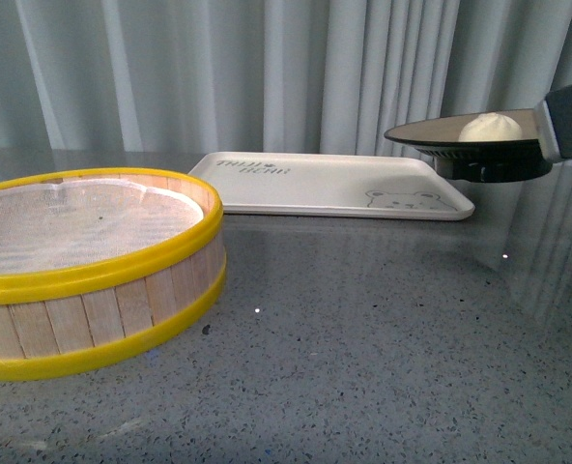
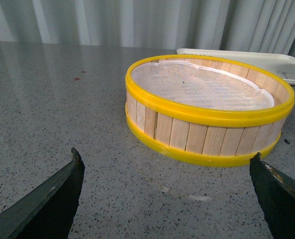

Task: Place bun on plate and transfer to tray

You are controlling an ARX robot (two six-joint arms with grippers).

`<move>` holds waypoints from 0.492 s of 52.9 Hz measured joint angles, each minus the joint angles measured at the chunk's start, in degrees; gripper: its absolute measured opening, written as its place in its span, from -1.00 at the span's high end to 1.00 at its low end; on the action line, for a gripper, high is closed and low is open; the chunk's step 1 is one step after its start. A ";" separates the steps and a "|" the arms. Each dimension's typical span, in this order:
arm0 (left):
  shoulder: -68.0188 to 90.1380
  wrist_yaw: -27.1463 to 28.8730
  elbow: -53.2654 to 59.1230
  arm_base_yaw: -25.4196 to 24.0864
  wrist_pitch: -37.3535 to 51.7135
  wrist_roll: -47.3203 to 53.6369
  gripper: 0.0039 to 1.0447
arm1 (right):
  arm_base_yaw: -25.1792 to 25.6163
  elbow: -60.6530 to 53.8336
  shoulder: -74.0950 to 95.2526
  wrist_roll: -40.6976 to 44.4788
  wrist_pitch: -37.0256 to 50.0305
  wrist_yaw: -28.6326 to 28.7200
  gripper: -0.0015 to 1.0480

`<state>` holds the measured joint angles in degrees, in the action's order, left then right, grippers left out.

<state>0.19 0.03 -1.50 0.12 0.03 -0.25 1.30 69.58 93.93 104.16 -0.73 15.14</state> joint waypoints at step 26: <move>0.00 0.00 0.00 0.00 0.00 0.00 -0.88 | -5.25 21.22 22.21 0.94 2.64 -1.29 0.95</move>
<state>0.19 0.03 -1.50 0.12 0.03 -0.25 -3.95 90.80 116.14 105.10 1.91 13.85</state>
